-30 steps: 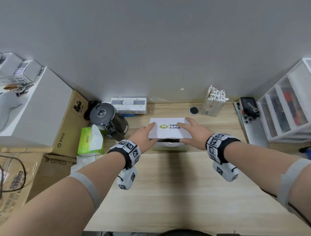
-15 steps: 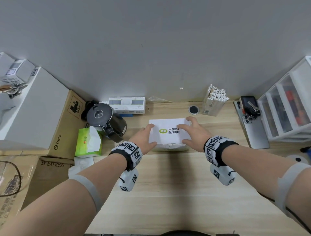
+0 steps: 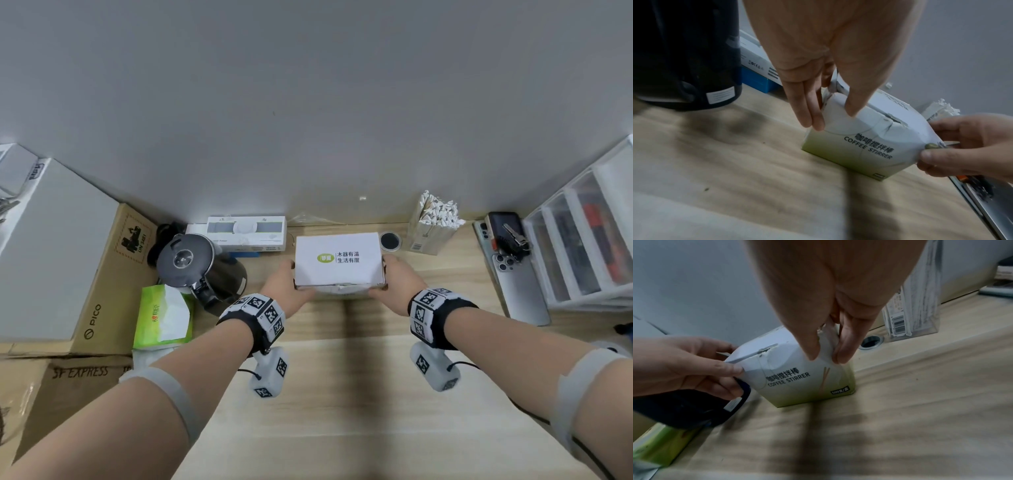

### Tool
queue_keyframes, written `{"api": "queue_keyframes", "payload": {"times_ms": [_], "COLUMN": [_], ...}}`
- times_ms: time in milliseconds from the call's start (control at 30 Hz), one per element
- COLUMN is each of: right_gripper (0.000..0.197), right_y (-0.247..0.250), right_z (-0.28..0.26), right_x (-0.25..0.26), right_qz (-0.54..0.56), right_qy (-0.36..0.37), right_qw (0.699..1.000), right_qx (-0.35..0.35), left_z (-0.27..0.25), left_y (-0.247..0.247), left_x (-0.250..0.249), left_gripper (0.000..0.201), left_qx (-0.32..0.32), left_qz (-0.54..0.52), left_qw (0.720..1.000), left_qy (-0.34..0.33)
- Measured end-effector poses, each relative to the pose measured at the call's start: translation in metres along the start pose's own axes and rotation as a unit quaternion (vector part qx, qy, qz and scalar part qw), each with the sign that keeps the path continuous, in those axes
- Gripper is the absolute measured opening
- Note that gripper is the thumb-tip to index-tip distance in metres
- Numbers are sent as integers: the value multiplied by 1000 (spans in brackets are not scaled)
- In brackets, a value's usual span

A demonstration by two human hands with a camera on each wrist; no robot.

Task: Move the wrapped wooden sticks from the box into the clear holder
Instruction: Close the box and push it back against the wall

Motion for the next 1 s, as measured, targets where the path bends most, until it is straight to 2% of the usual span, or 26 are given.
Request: {"api": "queue_keyframes", "payload": {"times_ms": [167, 267, 367, 433, 533, 567, 633, 700, 767, 867, 1000], "right_gripper": [40, 41, 43, 45, 34, 41, 71, 89, 98, 100, 83], "right_y": [14, 20, 22, 22, 26, 30, 37, 43, 49, 60, 71], "right_z": [31, 41, 47, 46, 40, 37, 36, 40, 46, 53, 58], "right_x": [11, 15, 11, 3, -17, -22, -31, -37, -40, -40, -40], "right_qz": [1, 11, 43, 57, 86, 121, 205, 260, 285, 306, 319], "right_qy": [4, -5, -26, -74, -199, -247, -328, -353, -349, -342, -331], "right_qw": [999, 999, 998, 995, 975, 960, 919, 892, 883, 875, 877], "right_qx": [-32, -32, -36, -43, -49, -55, -75, -107, -134, -152, -142], "left_z": [33, 49, 59, 61, 62, 61, 59, 58, 59, 61, 64], "left_y": [4, 3, -3, -7, -13, -15, -19, -21, -22, -23, -26], "left_x": [-15, -18, -17, -16, -12, -9, -7, -7, -8, -11, -10], "left_gripper": [49, 36, 34, 42, 62, 65, 66, 56, 52, 55, 60], "left_qx": [-49, -69, -79, -82, -76, -75, -65, -63, -59, -47, -39], "left_qz": [1, -8, -21, -18, -2, 2, -2, -16, -26, -40, -41], "left_qw": [999, 997, 996, 996, 997, 997, 997, 997, 997, 996, 995], "left_qy": [-17, -22, -27, -24, 10, 22, 38, 42, 47, 63, 78]}}
Point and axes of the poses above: each hand's wrist, its own z-axis towards the middle knuckle, its own y-axis out of the back of the hand, x = y × z, the point moved 2 cm from there along z, towards the middle knuckle, and after that the axes turned 10 degrees about -y, right-handed, at the moved point
